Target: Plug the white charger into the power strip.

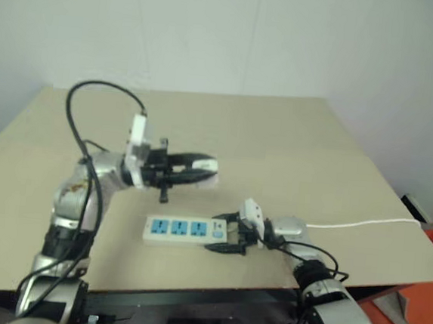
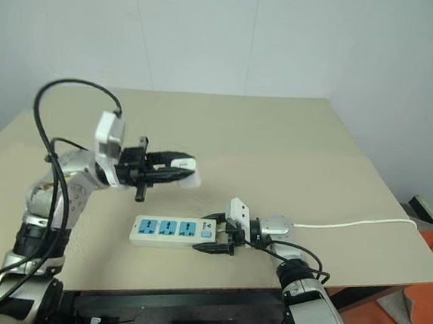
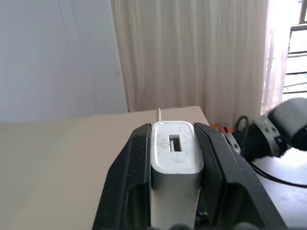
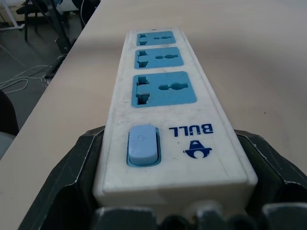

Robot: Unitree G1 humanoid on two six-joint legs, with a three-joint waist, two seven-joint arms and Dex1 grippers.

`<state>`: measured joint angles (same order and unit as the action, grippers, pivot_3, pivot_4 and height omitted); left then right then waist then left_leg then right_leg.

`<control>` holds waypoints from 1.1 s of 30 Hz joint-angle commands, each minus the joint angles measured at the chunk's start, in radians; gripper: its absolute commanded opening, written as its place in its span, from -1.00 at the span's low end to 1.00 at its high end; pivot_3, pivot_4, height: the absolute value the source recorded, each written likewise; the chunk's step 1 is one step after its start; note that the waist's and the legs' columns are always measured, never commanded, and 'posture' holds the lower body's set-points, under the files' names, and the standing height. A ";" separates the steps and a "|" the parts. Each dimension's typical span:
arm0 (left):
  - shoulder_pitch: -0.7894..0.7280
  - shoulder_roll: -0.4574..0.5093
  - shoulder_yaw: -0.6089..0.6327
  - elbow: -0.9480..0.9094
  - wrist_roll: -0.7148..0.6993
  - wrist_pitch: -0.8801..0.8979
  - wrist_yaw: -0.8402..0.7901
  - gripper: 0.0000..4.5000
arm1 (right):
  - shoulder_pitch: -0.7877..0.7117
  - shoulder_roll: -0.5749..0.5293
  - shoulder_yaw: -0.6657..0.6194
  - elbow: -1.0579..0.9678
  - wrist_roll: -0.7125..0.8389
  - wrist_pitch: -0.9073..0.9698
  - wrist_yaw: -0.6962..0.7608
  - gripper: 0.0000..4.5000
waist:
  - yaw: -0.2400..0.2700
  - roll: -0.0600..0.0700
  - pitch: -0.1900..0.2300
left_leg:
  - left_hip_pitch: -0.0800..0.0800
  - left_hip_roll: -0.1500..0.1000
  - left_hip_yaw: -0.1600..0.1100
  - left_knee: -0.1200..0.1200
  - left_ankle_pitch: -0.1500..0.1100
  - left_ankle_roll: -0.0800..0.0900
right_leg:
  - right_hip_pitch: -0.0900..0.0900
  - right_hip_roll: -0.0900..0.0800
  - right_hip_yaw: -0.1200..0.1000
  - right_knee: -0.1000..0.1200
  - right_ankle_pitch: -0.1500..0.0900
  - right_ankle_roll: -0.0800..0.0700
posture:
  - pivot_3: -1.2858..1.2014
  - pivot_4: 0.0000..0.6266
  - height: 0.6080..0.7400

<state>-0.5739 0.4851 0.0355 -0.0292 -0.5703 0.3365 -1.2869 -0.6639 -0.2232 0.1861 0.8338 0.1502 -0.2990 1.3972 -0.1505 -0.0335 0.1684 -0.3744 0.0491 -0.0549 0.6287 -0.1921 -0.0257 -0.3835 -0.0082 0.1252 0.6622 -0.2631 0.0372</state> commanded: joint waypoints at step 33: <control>0.082 0.001 -0.139 0.186 0.133 -0.198 -0.130 -0.55 | 0.034 0.008 0.022 0.008 -0.027 0.036 -0.005 0.53 | 0.000 0.000 0.000 | 0.000 0.000 0.000 -0.001 0.000 0.000 | -0.001 0.000 0.001 -0.003 0.000 0.000 | 0.03 -0.52 1.00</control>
<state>-0.4902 0.4777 -0.1041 0.1678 -0.4316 0.1369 -1.4094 -0.6596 -0.2237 0.1855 0.8136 0.1476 -0.2935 1.3938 -0.1500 -0.0335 0.1684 -0.3747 0.0491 -0.0545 0.6271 -0.1921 -0.0257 -0.3840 -0.0082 0.1260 0.6593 -0.2635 0.0369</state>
